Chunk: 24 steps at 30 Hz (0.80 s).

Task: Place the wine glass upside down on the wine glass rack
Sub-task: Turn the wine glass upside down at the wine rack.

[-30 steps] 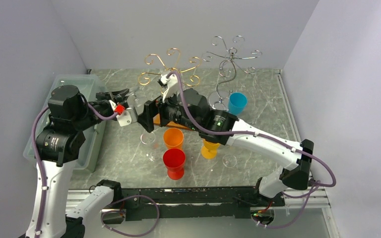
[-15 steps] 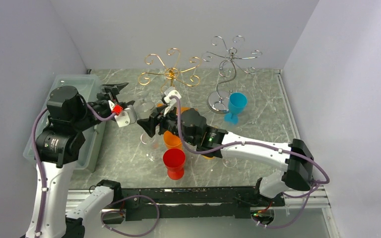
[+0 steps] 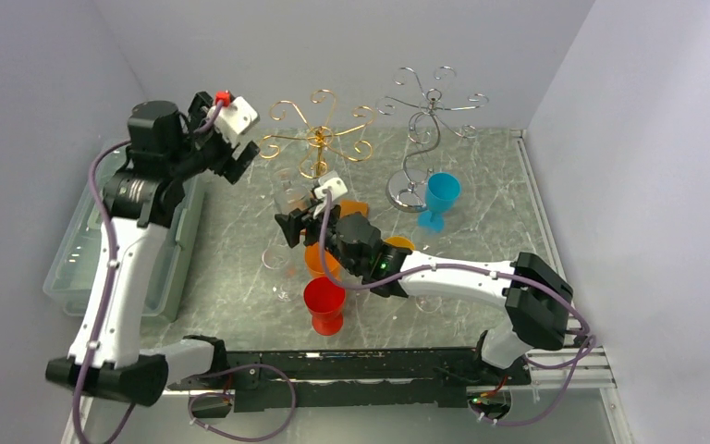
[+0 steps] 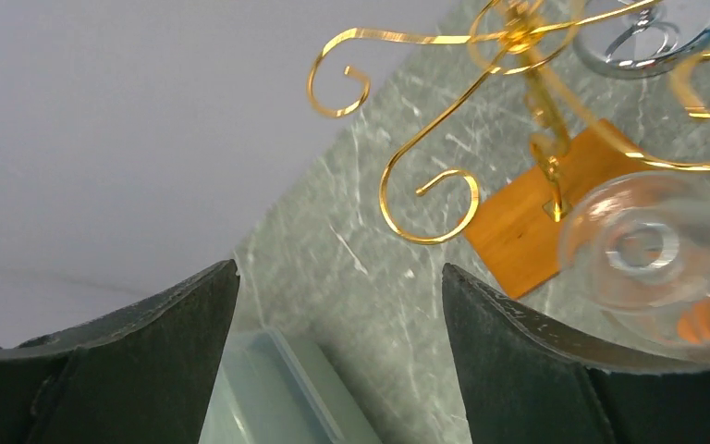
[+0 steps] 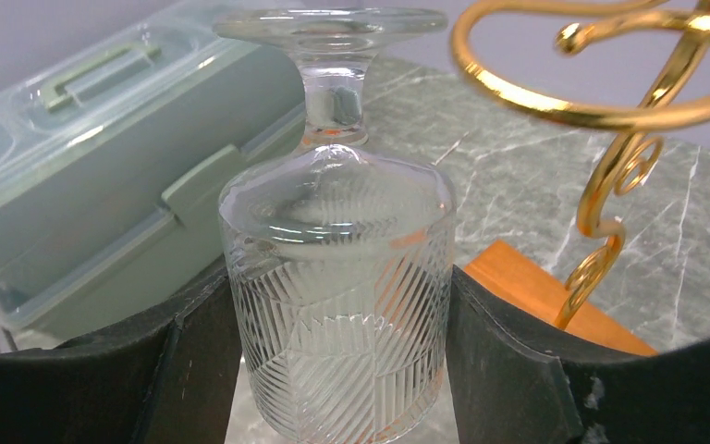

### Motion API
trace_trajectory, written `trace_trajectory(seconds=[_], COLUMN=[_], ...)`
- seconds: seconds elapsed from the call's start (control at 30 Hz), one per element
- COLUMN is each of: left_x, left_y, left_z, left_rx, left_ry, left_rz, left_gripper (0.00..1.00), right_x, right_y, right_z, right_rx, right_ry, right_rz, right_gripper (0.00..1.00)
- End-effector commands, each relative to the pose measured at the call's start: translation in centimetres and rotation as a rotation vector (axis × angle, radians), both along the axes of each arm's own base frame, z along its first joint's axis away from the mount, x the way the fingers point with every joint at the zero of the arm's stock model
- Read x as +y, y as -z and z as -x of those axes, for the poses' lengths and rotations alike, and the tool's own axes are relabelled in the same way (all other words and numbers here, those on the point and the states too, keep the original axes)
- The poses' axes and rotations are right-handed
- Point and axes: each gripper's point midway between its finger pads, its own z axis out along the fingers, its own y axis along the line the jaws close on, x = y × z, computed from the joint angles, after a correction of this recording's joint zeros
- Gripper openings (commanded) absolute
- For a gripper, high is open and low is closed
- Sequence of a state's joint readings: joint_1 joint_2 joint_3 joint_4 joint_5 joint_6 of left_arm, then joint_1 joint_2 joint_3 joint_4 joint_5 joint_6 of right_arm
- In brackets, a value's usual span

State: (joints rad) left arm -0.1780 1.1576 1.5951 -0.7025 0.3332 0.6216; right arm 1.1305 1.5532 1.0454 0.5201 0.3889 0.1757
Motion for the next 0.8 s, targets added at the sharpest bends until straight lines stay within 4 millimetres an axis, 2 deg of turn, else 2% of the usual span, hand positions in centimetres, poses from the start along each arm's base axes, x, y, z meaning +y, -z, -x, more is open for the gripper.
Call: trace_trajectory(seconds=[0.0, 0.13, 0.2, 0.43, 0.77], left_x=[3.2, 6.1, 6.6, 4.2, 2.9], left_y=[0.7, 1.1, 1.4, 3.0, 3.8], left_z=[-2.9, -5.4, -5.9, -6.0, -7.1], left_rx=[0.088, 0.154, 0.180, 0.229, 0.271], left_ry=[-0.210, -0.279, -0.271, -0.122, -0.057], left_rz=[0.145, 0.257, 0.293, 0.325, 0.382], left_gripper=[0.85, 0.82, 0.82, 0.84, 0.82], right_x=[-0.4, -0.3, -0.3, 0.4, 0.5], right_y=[-6.3, -6.2, -6.3, -6.6, -6.6], right_z=[-0.9, -1.5, -1.9, -3.3, -4.8], right_rx=[-0.097, -0.098, -0.105, -0.116, -0.116], right_ry=[0.038, 0.060, 0.075, 0.099, 0.107], right_rz=[-0.224, -0.240, -0.248, -0.269, -0.282], right_gripper=[0.22, 0.21, 0.21, 0.21, 0.20])
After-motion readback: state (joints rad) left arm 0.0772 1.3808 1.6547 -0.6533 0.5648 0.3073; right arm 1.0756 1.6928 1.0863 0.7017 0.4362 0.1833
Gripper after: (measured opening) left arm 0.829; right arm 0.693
